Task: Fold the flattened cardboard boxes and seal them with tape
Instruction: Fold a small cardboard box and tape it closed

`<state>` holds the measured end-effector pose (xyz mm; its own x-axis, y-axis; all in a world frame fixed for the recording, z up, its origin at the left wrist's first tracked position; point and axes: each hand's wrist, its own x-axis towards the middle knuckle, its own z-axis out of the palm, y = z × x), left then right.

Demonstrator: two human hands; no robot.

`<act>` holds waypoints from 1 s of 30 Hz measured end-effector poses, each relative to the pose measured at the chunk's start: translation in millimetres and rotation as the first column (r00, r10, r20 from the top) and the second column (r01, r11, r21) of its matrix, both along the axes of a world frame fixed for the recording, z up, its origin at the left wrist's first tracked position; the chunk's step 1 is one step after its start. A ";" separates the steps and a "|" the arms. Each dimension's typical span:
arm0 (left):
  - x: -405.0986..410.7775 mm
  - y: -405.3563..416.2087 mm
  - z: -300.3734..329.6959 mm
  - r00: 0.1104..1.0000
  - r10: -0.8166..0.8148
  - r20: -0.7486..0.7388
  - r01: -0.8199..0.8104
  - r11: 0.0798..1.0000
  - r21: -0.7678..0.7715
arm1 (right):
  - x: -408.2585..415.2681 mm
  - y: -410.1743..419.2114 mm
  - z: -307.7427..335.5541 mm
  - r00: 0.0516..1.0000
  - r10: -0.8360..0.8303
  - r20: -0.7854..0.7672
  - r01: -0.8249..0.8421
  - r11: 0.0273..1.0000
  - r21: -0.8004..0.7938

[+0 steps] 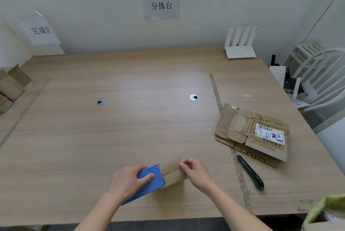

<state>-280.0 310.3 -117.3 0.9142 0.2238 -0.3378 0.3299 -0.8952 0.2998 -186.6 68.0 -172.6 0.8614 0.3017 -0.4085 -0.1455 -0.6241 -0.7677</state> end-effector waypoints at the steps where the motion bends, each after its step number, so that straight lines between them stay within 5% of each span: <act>1: -1.2 0.4 -1.0 1.000 -0.009 -0.014 0.009 1.000 0.008 | -1.3 3.8 0.3 1.000 0.029 -0.004 -0.029 1.000 -0.013; 10: -7.3 0.8 -8.4 1.000 0.008 0.008 -0.008 0.999 -0.037 | -1.2 21.4 -10.0 0.969 -0.156 -0.191 0.188 0.968 0.164; 30: -22.4 9.9 -23.6 0.998 0.033 0.053 -0.033 0.999 0.000 | -13.7 17.5 -13.2 0.953 -0.221 -0.209 0.240 0.968 0.071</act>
<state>-302.4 320.2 -140.8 0.9231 0.2540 -0.2887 0.3425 -0.8843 0.3174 -200.3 85.5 -185.7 0.8167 0.1500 -0.5573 -0.4321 -0.4811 -0.7628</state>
